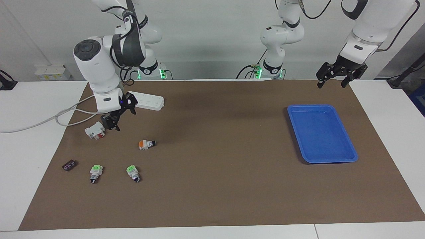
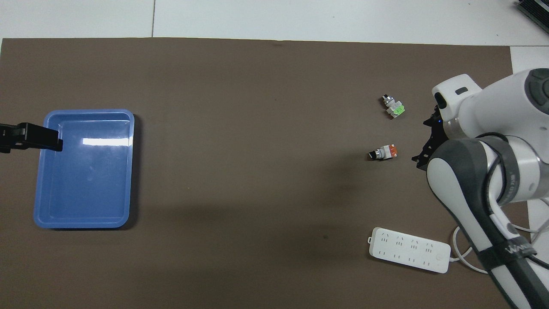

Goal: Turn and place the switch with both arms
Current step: 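Lower the right gripper and grasp the orange-and-white switch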

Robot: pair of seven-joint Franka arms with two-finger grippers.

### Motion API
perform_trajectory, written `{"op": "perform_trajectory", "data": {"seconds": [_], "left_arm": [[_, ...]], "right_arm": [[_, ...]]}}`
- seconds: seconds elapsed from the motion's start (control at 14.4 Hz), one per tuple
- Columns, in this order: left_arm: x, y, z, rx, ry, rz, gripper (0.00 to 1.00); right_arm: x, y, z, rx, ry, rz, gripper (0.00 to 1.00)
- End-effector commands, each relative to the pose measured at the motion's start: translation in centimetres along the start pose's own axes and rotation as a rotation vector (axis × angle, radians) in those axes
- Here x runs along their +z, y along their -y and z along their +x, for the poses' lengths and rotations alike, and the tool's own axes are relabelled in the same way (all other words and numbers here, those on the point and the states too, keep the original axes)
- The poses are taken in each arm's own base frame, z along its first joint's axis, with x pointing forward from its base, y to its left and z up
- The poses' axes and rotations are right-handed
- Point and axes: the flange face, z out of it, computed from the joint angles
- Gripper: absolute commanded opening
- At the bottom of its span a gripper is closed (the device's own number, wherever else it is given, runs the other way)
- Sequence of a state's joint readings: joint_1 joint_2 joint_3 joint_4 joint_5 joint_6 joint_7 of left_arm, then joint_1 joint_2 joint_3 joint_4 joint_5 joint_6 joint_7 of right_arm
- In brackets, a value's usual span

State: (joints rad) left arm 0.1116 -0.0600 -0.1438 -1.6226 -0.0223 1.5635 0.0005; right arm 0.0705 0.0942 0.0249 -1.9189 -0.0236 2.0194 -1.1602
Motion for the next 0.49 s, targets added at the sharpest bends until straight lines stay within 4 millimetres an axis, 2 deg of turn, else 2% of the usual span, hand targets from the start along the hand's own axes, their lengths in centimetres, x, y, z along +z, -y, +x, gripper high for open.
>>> {"op": "perform_trajectory", "data": {"seconds": [0.0, 0.28, 0.42], "left_arm": [[0.7, -0.1, -0.3, 0.014, 0.010, 0.013, 1.00], [1.2, -0.2, -0.1, 0.016, 0.012, 0.012, 1.00], [1.8, -0.7, -0.2, 0.025, 0.021, 0.013, 1.00]], "right_arm": [[3.0, 1.5, 2.6, -0.217, -0.006, -0.005, 1.00], [6.0, 1.2, 3.7, -0.370, -0.040, -0.003, 1.00], [7.0, 0.6, 2.9, -0.435, -0.060, 0.011, 1.00]]}}
